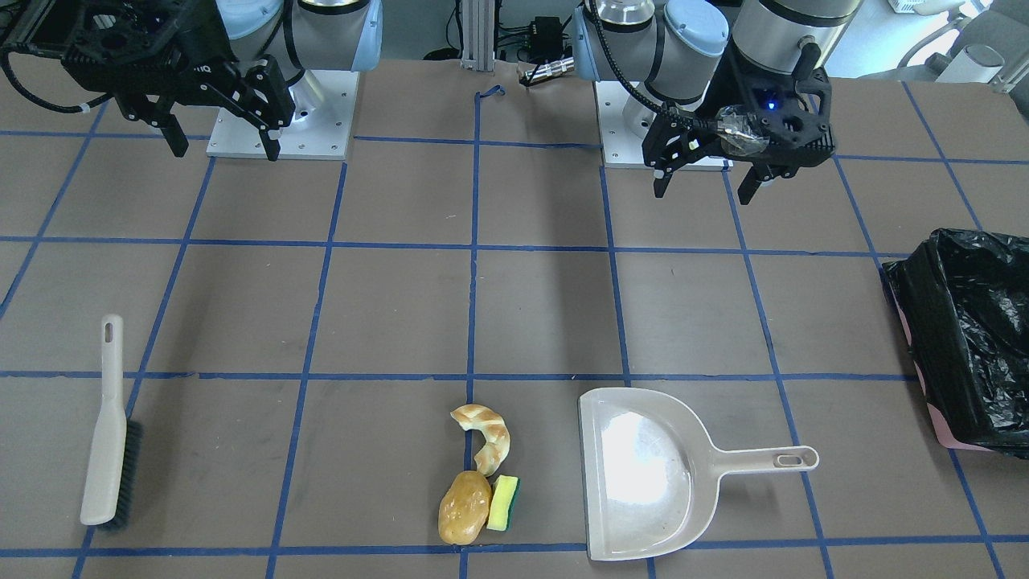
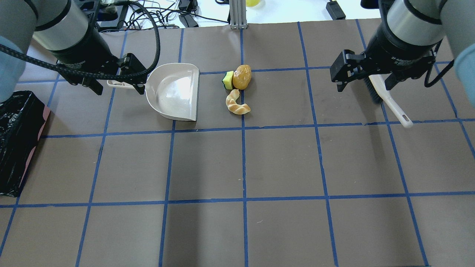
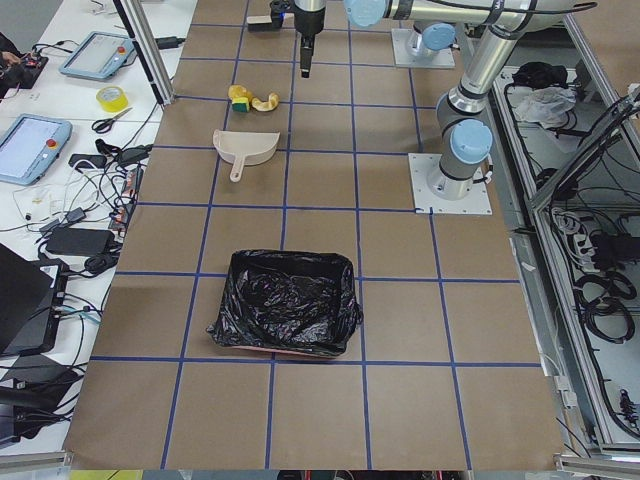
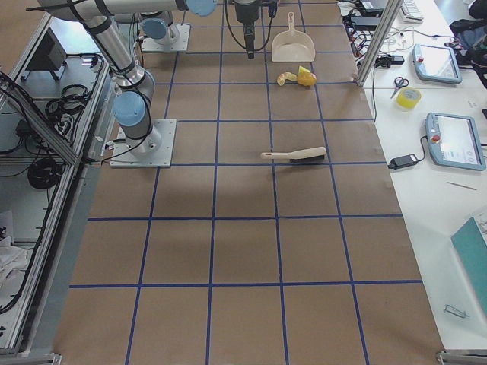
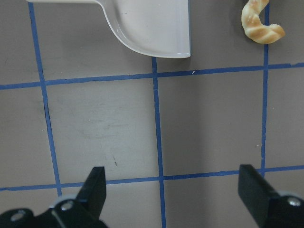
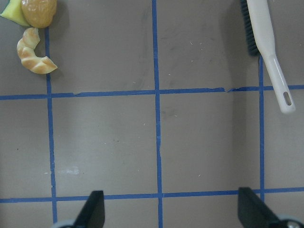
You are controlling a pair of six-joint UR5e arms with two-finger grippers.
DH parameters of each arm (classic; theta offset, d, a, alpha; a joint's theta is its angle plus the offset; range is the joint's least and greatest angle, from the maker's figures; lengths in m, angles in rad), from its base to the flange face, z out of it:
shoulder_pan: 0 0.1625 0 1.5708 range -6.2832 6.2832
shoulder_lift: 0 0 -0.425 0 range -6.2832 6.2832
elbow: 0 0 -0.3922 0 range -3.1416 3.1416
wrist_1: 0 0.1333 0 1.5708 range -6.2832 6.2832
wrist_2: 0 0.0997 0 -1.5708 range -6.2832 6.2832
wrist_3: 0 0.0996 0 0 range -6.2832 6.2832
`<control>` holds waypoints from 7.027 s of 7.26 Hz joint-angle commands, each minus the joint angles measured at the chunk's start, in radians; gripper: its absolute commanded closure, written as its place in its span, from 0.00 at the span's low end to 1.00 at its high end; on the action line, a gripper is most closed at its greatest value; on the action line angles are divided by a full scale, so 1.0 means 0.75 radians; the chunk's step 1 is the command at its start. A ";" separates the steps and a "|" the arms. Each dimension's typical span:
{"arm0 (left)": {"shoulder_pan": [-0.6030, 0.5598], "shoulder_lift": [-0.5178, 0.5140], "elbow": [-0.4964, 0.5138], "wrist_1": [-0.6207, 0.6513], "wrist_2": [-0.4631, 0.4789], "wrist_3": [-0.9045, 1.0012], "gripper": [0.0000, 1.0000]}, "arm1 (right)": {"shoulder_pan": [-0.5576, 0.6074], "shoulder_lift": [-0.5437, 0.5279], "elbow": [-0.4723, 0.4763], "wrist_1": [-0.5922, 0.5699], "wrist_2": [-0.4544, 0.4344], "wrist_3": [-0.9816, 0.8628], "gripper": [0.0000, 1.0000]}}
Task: Sweep and dump trash into bin
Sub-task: 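Lower the left gripper onto the dustpan handle while the right moves to the brush, then grasp the dustpan handle with the left gripper while the right grasps the brush, then carry the brush with the right gripper toward the trash pile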
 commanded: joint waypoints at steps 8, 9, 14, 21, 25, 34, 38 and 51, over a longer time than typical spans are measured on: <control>0.027 -0.057 -0.001 0.068 -0.005 0.195 0.02 | -0.116 0.011 0.009 0.062 -0.048 -0.194 0.00; 0.082 -0.084 -0.001 0.081 -0.021 0.277 0.00 | -0.198 0.011 0.009 0.060 -0.052 -0.361 0.00; 0.270 -0.292 0.024 0.232 -0.007 0.970 0.00 | -0.472 0.191 0.013 -0.056 -0.050 -0.938 0.00; 0.266 -0.558 0.087 0.463 0.120 1.746 0.00 | -0.544 0.628 0.013 -0.466 -0.054 -1.042 0.00; 0.240 -0.655 0.091 0.537 0.136 1.818 0.00 | -0.542 0.751 0.019 -0.476 -0.055 -0.915 0.00; 0.207 -0.773 0.093 0.778 0.202 2.234 0.02 | -0.542 0.780 0.082 -0.469 -0.087 -0.909 0.22; 0.217 -0.839 0.098 0.807 0.183 2.272 0.07 | -0.542 0.786 0.080 -0.469 -0.087 -0.905 0.74; 0.203 -0.845 0.112 0.742 0.208 2.236 0.74 | -0.048 0.766 -0.002 -0.400 0.035 -0.102 1.00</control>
